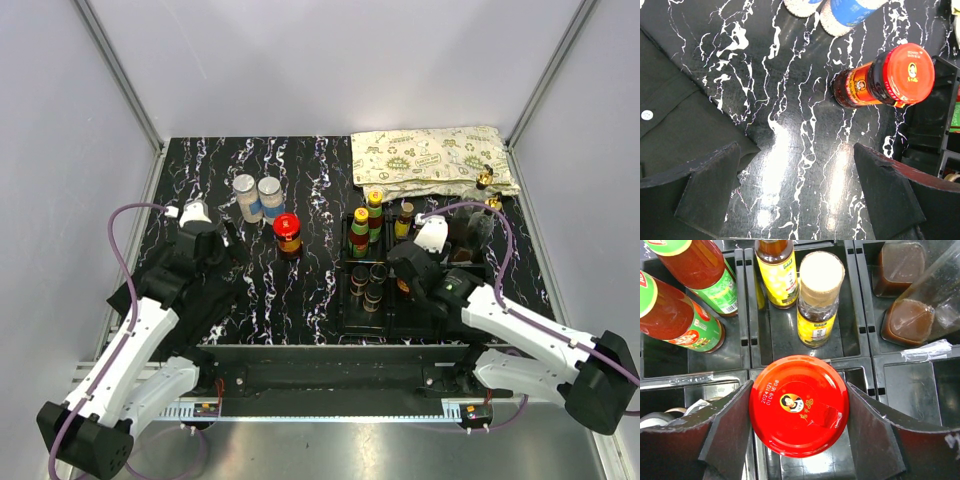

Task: Organize the condiment bottles
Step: Place the bottle in the storage box.

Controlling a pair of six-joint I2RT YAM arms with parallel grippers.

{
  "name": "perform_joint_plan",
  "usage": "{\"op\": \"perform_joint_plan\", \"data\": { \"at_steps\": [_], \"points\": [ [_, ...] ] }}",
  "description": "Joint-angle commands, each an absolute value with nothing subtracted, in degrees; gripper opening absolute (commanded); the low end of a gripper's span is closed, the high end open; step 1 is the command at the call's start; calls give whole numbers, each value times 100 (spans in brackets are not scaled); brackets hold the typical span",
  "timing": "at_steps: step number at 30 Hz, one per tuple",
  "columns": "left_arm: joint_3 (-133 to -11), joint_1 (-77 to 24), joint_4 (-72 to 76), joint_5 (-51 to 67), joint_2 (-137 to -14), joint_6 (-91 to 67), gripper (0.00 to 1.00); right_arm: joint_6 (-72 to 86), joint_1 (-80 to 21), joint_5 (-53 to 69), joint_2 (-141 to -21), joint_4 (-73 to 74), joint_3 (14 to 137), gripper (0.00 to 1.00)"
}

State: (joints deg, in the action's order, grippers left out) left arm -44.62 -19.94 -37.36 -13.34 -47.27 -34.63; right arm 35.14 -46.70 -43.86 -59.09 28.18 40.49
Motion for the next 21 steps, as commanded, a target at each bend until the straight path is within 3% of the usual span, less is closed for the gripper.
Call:
{"op": "perform_joint_plan", "data": {
  "at_steps": [1, 2, 3, 9, 21],
  "points": [
    [-4412, -1969, -3393, -1187, -4597, -3340, 99, 3524, -4623, -4562, -5854, 2232, 4078, 68],
    [-4412, -1969, -3393, -1178, -4605, -3340, 99, 3524, -4623, -4562, -5793, 2241, 4061, 79],
    [-4421, -1969, -3393, -1169, -4614, -3340, 99, 3498, -4623, -4553, -5748, 2233, 4061, 83],
    [-4456, -1969, -3393, -1125, -4667, -3331, 99, 3252, -4623, -4351, -5555, 2355, 4201, 98],
    [-4447, -1969, -3401, -1178, -4579, -3340, 99, 2480, -4623, -3412, -5537, 2462, 5141, 99]
  ]
}}
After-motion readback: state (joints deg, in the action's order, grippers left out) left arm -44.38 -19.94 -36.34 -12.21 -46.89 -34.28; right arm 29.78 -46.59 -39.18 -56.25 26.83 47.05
